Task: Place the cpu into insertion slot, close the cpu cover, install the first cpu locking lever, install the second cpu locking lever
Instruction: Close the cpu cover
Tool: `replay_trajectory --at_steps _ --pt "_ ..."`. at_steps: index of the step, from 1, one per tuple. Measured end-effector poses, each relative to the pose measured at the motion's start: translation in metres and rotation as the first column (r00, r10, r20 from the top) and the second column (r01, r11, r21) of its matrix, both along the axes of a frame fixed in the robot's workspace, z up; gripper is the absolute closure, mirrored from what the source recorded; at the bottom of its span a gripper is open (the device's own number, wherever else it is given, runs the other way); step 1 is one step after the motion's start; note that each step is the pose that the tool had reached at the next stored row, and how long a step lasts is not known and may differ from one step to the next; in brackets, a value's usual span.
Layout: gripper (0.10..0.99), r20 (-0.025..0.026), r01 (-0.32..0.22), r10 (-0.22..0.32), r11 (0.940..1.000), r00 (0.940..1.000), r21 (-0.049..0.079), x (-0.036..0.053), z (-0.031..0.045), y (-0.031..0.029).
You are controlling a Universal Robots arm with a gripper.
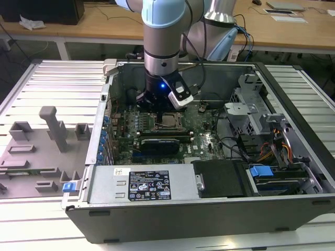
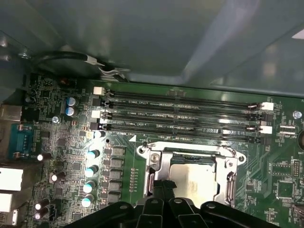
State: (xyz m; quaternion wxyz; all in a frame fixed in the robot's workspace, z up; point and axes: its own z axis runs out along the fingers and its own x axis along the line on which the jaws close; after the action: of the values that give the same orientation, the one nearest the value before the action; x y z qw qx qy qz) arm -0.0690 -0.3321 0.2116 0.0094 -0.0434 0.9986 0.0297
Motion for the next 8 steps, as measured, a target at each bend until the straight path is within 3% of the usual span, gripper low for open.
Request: replay_trajectory --at_steps 3,8 --pt "0.980 0.0012 0.000 0.000 0.9999 1.0000 0.011 -0.0006 -0.0016 0.0001" --pt "0.980 0.0020 0.000 0.000 0.9999 1.0000 0.014 -0.0024 -0.0049 0.0000"
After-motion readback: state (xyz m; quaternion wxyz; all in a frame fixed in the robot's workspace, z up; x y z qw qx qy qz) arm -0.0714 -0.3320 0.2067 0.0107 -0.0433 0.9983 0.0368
